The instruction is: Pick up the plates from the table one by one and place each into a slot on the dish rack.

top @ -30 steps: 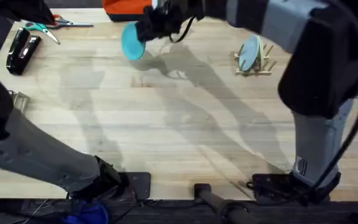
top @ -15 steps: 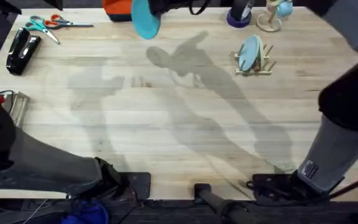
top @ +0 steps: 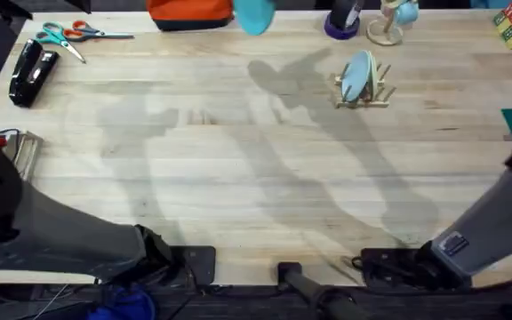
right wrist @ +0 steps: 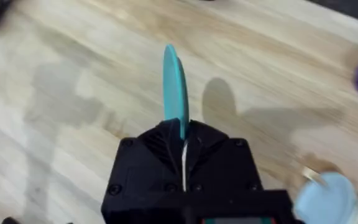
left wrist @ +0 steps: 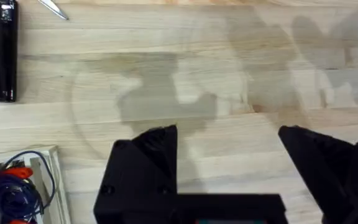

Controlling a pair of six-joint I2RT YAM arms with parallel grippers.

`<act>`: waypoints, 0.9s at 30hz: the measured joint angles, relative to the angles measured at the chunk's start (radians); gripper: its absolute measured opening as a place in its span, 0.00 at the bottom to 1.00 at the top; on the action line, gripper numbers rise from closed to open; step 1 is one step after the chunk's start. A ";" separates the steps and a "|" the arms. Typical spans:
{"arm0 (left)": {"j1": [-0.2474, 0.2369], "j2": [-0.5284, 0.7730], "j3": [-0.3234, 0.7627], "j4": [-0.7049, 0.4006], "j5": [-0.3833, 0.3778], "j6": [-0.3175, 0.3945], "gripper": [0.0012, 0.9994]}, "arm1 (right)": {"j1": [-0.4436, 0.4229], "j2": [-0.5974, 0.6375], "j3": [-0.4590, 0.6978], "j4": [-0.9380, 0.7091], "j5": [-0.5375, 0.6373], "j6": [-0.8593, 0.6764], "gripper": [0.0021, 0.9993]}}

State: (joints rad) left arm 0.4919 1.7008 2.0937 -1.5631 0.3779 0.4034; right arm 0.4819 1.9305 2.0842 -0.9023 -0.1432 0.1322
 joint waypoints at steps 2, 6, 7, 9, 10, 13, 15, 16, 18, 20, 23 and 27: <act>0.000 0.000 0.000 0.000 0.000 0.000 1.00 | -0.009 -0.024 0.000 -0.023 0.039 -0.002 0.03; 0.000 0.000 0.000 0.000 0.000 0.000 1.00 | -0.026 -0.073 0.000 -0.060 0.120 -0.003 0.03; 0.000 0.000 0.000 0.000 0.000 0.000 1.00 | -0.030 -0.084 0.000 -0.071 0.139 -0.003 0.03; 0.000 0.000 0.000 0.000 0.000 0.000 1.00 | -0.038 -0.106 0.000 -0.096 0.171 -0.006 0.03; 0.000 0.000 0.000 0.000 0.000 0.000 1.00 | -0.043 -0.116 0.000 -0.111 0.184 -0.006 0.03; 0.000 0.000 0.000 0.000 0.000 0.000 1.00 | -0.061 -0.147 0.000 -0.161 0.208 -0.006 0.03; 0.000 0.000 0.000 0.000 0.000 0.000 1.00 | -0.077 -0.167 0.000 -0.198 0.216 -0.006 0.03; 0.000 0.000 0.000 0.000 0.000 0.000 1.00 | -0.087 -0.176 0.000 -0.218 0.221 -0.006 0.03; 0.000 0.000 0.000 0.000 0.000 0.000 1.00 | -0.109 -0.197 0.000 -0.256 0.227 -0.006 0.03; 0.000 0.000 0.000 0.000 0.000 0.000 1.00 | -0.132 -0.215 0.000 -0.293 0.230 -0.006 0.03; 0.000 0.000 0.000 0.000 0.001 0.000 1.00 | -0.175 -0.240 0.000 -0.348 0.231 -0.006 0.03; 0.000 0.000 0.000 0.000 0.002 0.000 1.00 | -0.241 -0.267 0.000 -0.414 0.233 -0.006 0.03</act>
State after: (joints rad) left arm 0.4919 1.7008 2.0937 -1.5631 0.3798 0.4034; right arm 0.2405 1.6631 2.0846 -1.3164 0.0898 0.1257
